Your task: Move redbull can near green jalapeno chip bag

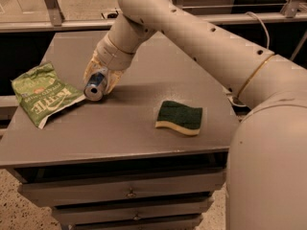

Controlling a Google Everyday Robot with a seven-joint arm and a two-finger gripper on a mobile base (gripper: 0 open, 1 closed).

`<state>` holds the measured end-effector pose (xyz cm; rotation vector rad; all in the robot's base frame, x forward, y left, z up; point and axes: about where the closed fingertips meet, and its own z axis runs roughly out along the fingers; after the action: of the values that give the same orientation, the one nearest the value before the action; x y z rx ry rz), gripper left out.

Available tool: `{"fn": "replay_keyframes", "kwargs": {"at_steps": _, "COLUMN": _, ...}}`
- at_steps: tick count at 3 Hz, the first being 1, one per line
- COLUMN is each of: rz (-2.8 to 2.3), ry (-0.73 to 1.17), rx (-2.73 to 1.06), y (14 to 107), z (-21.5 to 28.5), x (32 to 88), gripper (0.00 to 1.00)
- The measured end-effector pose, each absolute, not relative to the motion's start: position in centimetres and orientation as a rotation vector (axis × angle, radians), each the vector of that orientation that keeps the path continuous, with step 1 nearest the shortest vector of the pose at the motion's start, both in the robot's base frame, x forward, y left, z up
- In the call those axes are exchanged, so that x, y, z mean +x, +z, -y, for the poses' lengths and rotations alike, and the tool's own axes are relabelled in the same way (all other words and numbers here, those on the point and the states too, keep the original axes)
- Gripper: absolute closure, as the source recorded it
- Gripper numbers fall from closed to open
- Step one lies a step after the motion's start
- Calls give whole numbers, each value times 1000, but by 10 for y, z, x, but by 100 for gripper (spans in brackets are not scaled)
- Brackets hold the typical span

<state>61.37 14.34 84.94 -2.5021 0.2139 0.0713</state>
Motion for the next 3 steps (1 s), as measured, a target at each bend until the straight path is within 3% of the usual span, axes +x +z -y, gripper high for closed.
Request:
{"fn": "replay_keyframes", "kwargs": {"at_steps": 1, "rz": -195, "ry": 75, "rx": -2522, "y": 850, "z": -140, "x": 612, "gripper": 5}}
{"fn": "replay_keyframes", "kwargs": {"at_steps": 3, "rz": -184, "ry": 75, "rx": -2532, "y": 856, "z": -139, "x": 612, "gripper": 0}}
